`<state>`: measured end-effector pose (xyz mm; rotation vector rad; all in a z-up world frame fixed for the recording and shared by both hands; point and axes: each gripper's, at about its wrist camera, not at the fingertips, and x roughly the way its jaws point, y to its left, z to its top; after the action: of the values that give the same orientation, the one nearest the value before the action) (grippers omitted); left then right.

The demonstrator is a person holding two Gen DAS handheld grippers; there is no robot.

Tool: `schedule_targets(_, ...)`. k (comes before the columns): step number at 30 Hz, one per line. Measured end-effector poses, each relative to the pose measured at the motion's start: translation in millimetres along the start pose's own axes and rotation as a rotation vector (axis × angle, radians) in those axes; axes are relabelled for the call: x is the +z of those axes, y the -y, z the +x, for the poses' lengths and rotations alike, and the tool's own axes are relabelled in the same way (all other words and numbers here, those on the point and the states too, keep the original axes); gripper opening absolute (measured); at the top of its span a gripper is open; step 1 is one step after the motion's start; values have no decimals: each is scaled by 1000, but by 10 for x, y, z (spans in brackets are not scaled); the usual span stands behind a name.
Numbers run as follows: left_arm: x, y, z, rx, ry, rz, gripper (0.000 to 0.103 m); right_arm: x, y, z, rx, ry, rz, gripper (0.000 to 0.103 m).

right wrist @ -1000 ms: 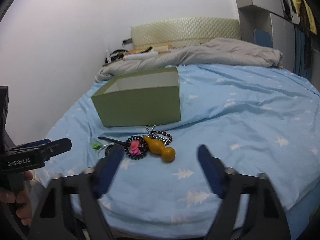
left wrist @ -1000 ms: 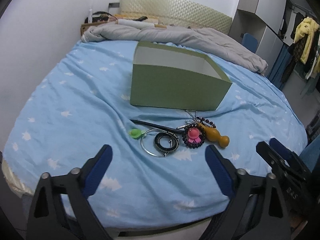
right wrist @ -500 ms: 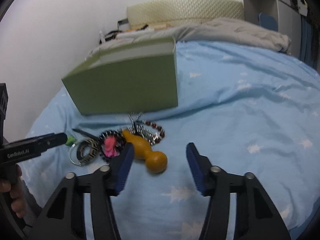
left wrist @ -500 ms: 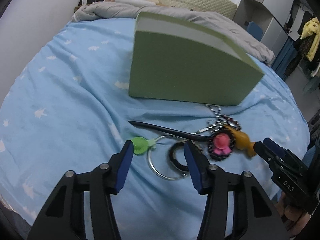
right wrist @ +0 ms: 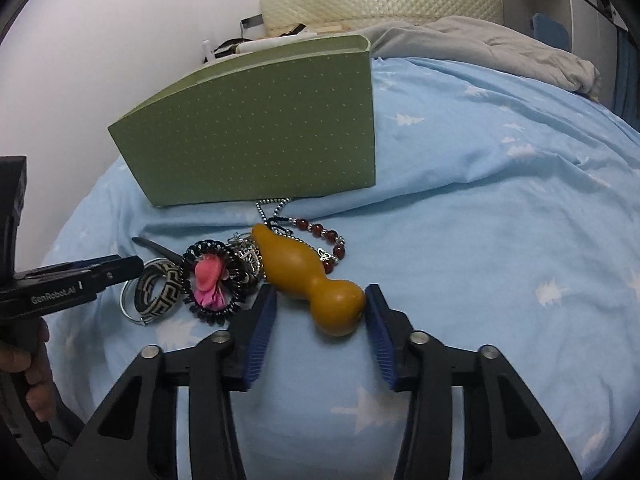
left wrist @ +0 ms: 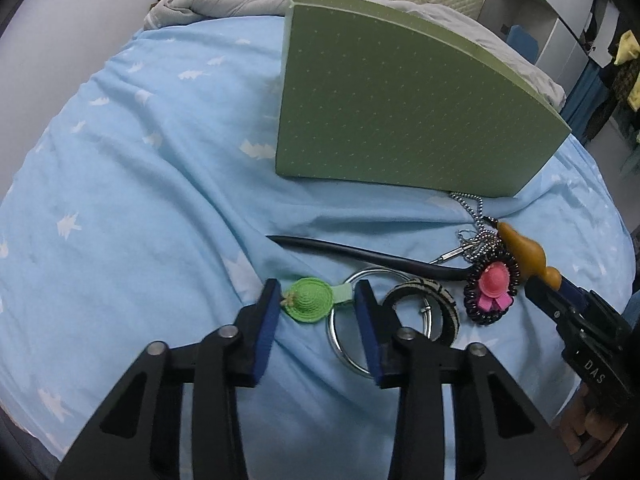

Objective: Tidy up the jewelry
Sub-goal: 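Grasp the green hat charm with the left tool while the right tool grasps the orange gourd, then carry both items over the green box while both tools open to drop them inside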

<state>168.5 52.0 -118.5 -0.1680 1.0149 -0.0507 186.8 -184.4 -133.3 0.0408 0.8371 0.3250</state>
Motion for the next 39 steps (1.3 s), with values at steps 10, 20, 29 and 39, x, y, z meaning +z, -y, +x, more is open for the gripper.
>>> schedule_targets(10,30,-9,-150,-27,19,-8,37,12,-57,-122,-12,24,12,24)
schedule_targets(20,-11,89,-538,-37,80,6,37,-66,-181,-500,-17,67,29,24)
schedule_targets(29,56,198,-889,-66,139,37,37,18,-346,-911,-19,149,21,24)
schedule_targets(39,528,302,-1246,-84,239,87,37,578,-484,-1240,-10,258,38,24)
